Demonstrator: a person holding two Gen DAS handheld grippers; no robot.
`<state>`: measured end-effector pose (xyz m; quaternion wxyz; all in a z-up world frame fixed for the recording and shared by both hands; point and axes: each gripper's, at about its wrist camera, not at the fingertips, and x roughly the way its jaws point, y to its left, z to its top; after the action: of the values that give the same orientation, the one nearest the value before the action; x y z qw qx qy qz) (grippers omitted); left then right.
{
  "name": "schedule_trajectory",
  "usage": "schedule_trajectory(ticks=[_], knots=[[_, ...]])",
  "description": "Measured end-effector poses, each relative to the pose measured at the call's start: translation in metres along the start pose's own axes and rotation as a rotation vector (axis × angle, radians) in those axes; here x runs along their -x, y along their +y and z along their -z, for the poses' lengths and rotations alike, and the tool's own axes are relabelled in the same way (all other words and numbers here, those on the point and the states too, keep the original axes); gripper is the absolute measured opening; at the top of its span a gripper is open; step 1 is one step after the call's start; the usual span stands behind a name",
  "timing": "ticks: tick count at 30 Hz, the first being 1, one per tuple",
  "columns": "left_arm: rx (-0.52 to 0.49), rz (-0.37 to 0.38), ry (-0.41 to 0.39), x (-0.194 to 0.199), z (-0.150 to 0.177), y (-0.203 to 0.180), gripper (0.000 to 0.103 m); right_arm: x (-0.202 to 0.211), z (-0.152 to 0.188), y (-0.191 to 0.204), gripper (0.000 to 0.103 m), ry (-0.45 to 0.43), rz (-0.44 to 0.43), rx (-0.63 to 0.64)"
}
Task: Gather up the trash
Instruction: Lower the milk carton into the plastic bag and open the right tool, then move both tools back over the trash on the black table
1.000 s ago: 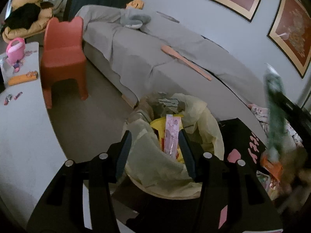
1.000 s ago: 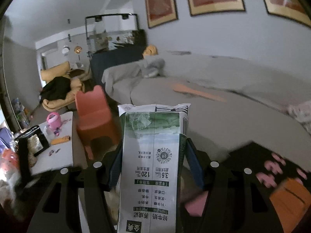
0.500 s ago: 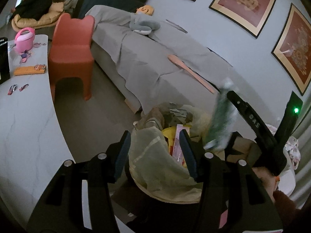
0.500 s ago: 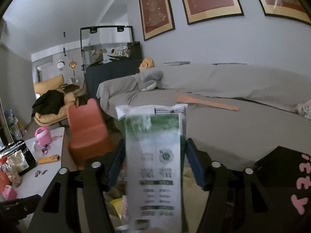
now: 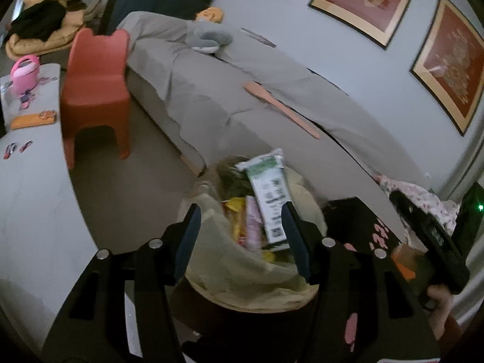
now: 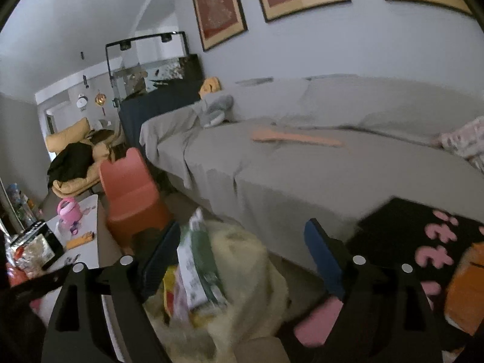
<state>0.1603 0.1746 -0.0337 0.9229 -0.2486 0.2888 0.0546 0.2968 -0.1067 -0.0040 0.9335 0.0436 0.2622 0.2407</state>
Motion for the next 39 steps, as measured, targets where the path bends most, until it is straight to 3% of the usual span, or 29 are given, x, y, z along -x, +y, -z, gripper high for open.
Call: schedule_trajectory(ticks=[5,12,15,19,23,27,32,34,37,38,39], knots=[[-0.071,0.070,0.040,-0.007,0.011,-0.041,0.056,0.048,0.012,-0.030,0.080,0.077,0.122,0.075],[-0.217,0.225,0.152,-0.031,0.041,-0.112,0.057,0.116,0.029,-0.099,0.080,0.114,0.222,0.040],[-0.301,0.319,0.202,-0.042,0.058,-0.148,0.058,0.144,0.038,-0.126,0.080,0.115,0.284,0.021],[-0.423,0.500,0.283,-0.070,0.071,-0.206,0.058,0.181,0.056,-0.173,0.080,0.134,0.407,-0.017],[-0.538,0.579,0.301,-0.100,0.079,-0.264,0.058,0.217,0.073,-0.212,0.080,0.127,0.479,-0.096],[-0.605,0.590,0.368,-0.139,0.094,-0.313,0.058,0.243,0.088,-0.235,0.080,0.125,0.531,-0.138],[-0.587,0.517,0.454,-0.194,0.108,-0.351,0.058,0.264,0.105,-0.257,0.080,0.140,0.585,-0.178],[-0.602,0.451,0.505,-0.216,0.119,-0.363,0.057,0.267,0.112,-0.264,0.080,0.158,0.586,-0.195],[-0.569,0.415,0.607,-0.237,0.130,-0.369,0.035,0.269,0.121,-0.269,0.080,0.193,0.587,-0.198],[-0.569,0.419,0.614,-0.237,0.132,-0.370,0.023,0.268,0.123,-0.271,0.080,0.203,0.587,-0.194],[-0.590,0.421,0.599,-0.234,0.134,-0.372,0.019,0.268,0.125,-0.272,0.080,0.212,0.586,-0.192]])
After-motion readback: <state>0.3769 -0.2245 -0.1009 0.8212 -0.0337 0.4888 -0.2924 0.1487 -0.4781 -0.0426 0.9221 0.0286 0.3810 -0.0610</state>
